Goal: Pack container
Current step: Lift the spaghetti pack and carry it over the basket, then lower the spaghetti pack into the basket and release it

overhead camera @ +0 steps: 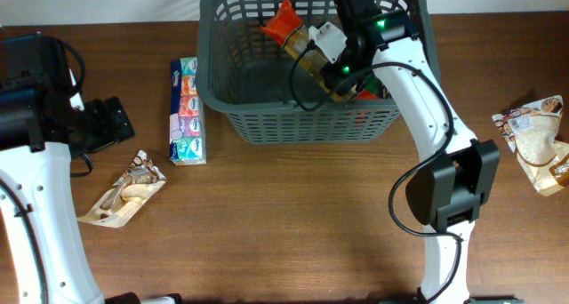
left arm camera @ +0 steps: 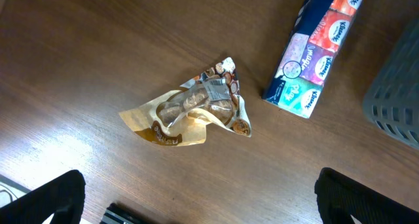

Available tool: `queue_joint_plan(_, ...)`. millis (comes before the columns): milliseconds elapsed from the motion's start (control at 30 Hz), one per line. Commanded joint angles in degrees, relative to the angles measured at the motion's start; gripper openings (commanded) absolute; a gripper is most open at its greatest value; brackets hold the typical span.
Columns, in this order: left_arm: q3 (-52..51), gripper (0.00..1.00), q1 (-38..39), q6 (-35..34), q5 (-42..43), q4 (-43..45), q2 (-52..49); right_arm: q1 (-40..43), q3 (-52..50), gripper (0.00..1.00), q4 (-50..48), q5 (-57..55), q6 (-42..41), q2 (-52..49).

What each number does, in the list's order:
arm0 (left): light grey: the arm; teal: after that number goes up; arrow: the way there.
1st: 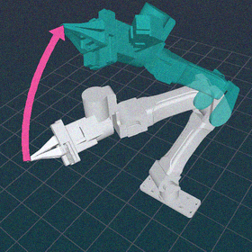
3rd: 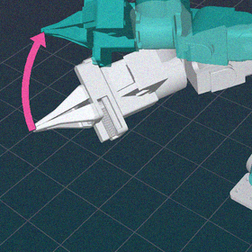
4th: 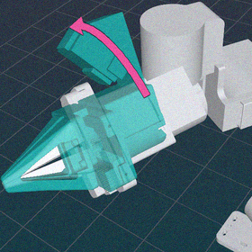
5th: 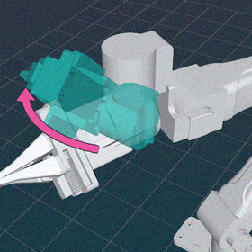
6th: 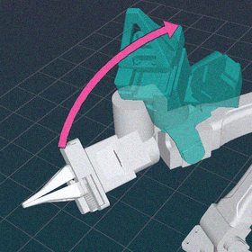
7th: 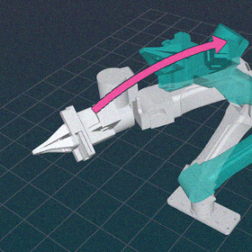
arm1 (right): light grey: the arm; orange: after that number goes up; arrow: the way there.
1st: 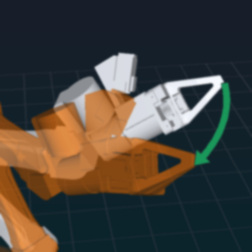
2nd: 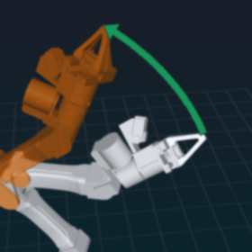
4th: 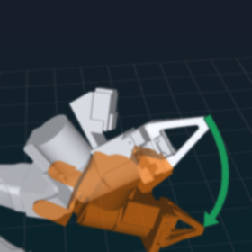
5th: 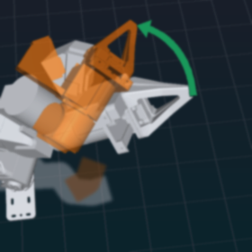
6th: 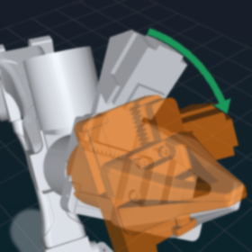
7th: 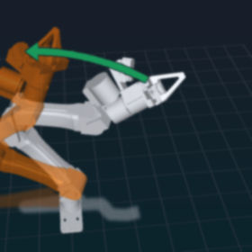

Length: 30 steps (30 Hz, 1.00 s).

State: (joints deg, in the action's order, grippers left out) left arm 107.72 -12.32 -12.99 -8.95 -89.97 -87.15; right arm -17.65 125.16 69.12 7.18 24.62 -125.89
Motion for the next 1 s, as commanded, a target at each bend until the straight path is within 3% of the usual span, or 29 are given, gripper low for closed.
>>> queue_joint_plan(0,-0.07,1.0,-0.22,0.72,0.13,-0.07,0.48,-0.28,-0.22,0.04,-1.29,1.86,1.11,1.75)
queue_joint_plan(267,-0.07,0.99,-0.22,0.72,0.15,-0.09,0.46,-0.31,-0.24,0.05,-2.69,1.86,0.81,1.75)
queue_joint_plan(333,-0.07,1.0,-0.22,0.7,0.15,-0.11,0.46,-0.28,-0.24,0.17,-2.69,1.88,0.37,1.75)
queue_joint_plan(467,-0.07,1.0,-0.22,0.7,0.17,-0.11,0.48,-0.31,-0.24,0.26,-2.75,1.88,0.37,1.75)
queue_joint_plan(500,-0.07,1.0,-0.22,0.7,0.17,-0.11,0.46,-0.31,-0.24,0.34,-2.75,1.86,0.37,1.75)
queue_joint_plan(533,-0.07,1.0,-0.22,0.7,0.17,-0.11,0.48,-0.31,-0.24,0.53,-2.75,1.86,0.37,1.75)
queue_joint_plan(567,-0.07,1.0,-0.22,0.7,0.17,-0.11,0.46,-0.31,-0.24,0.58,-2.75,1.88,0.37,1.75)
queue_joint_plan(633,-0.07,1.0,-0.22,0.7,0.17,-0.11,0.48,-0.31,-0.24,0.59,-2.82,1.88,0.37,1.75)
queue_joint_plan(833,-0.07,1.0,-0.22,0.7,0.15,-0.11,0.48,-0.31,-0.17,0.88,-3.41,1.86,-0.26,1.77)
queue_joint_plan(967,-0.07,1.0,-0.22,0.7,0.17,-0.11,0.46,-0.35,2.84,0.89,-3.37,1.84,-4.28,1.88)
